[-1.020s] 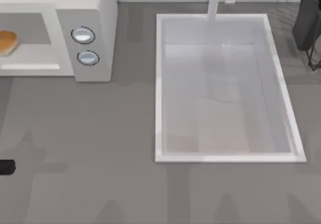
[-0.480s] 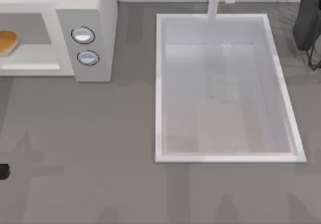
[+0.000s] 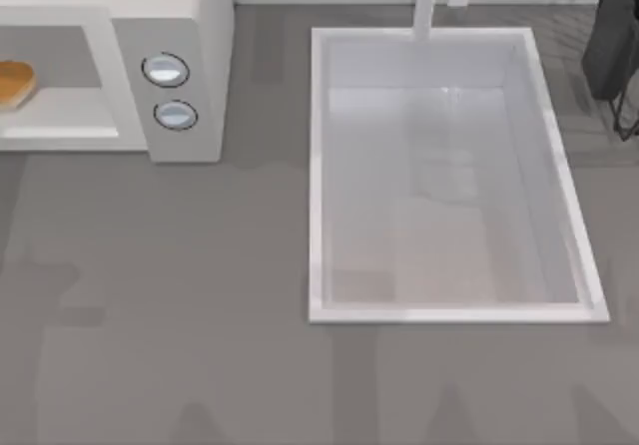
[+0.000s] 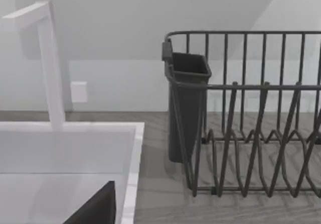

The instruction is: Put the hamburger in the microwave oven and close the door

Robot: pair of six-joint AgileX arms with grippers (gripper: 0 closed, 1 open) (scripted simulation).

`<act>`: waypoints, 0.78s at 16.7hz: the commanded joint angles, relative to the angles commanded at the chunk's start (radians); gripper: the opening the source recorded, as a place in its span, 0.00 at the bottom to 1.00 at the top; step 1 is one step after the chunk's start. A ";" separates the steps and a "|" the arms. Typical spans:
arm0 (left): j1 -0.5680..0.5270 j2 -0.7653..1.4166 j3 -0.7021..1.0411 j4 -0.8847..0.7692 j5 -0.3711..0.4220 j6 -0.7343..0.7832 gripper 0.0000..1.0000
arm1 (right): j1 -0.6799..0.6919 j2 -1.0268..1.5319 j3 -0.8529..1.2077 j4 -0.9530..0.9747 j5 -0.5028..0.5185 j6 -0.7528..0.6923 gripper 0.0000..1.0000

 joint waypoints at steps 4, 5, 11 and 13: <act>0.216 0.386 0.254 -0.126 0.142 0.184 0.00 | 0.000 0.000 0.000 0.000 0.000 0.000 1.00; 0.273 0.490 0.323 -0.157 0.178 0.234 0.00 | 0.000 0.000 0.000 0.000 0.000 0.000 1.00; 0.590 1.064 0.714 -0.313 0.374 0.521 0.00 | 0.000 0.000 0.000 0.000 0.000 0.000 1.00; 0.673 1.211 0.818 -0.349 0.422 0.598 0.00 | 0.000 0.000 0.000 0.000 0.000 0.000 1.00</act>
